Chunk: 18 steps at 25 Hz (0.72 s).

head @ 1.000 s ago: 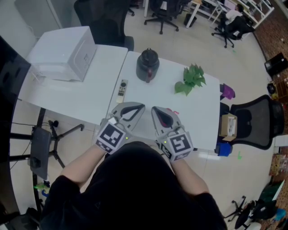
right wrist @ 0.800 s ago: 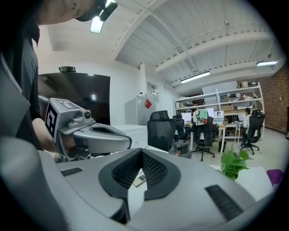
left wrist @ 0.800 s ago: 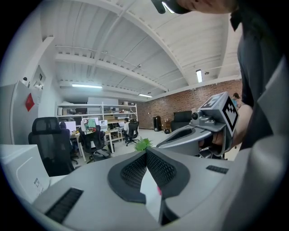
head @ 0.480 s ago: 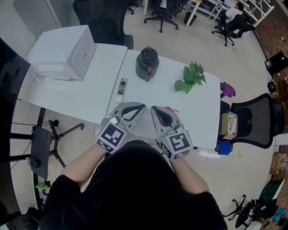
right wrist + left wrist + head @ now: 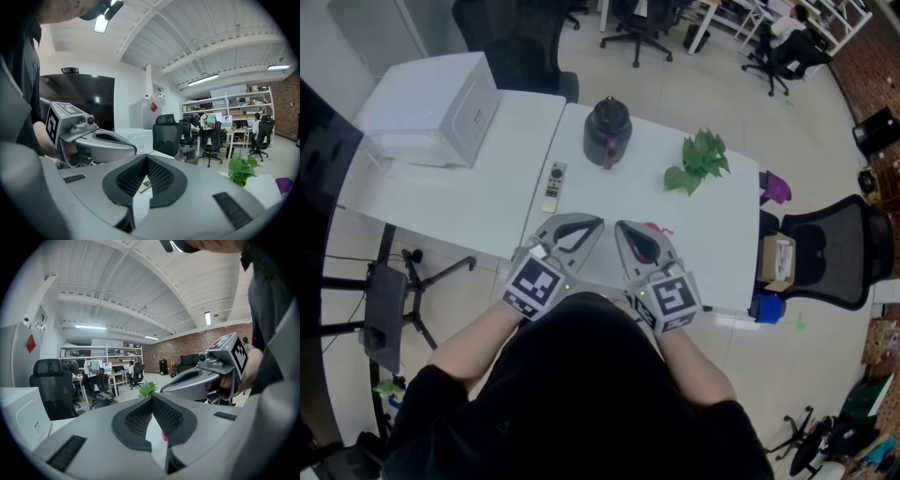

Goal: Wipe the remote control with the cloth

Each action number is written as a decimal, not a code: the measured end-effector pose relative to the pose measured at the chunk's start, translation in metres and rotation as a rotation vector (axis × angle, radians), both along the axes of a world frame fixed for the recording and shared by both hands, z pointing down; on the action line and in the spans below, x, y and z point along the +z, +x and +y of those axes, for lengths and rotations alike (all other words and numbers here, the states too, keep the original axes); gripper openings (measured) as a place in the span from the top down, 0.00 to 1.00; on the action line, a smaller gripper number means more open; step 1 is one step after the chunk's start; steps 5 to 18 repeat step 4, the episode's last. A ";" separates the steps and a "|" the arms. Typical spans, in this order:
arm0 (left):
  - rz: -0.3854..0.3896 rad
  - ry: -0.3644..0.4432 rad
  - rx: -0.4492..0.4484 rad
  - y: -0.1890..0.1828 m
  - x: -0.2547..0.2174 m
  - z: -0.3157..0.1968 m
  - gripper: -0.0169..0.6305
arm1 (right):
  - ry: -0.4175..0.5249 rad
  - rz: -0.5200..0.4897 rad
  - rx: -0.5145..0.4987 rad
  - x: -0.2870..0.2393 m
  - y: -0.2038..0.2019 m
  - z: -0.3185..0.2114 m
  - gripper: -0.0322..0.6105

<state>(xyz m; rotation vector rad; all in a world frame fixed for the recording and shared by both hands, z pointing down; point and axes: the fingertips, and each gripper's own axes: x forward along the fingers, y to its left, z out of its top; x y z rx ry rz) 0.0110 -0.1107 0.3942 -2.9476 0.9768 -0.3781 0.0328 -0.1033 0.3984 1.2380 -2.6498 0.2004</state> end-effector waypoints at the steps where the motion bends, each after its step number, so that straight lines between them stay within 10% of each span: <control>1: -0.005 0.004 0.005 0.000 0.001 0.000 0.97 | -0.002 0.002 0.001 0.001 0.000 0.000 0.94; 18: -0.031 0.029 0.035 0.001 0.006 0.001 0.97 | -0.004 0.003 0.008 0.001 0.001 0.000 0.94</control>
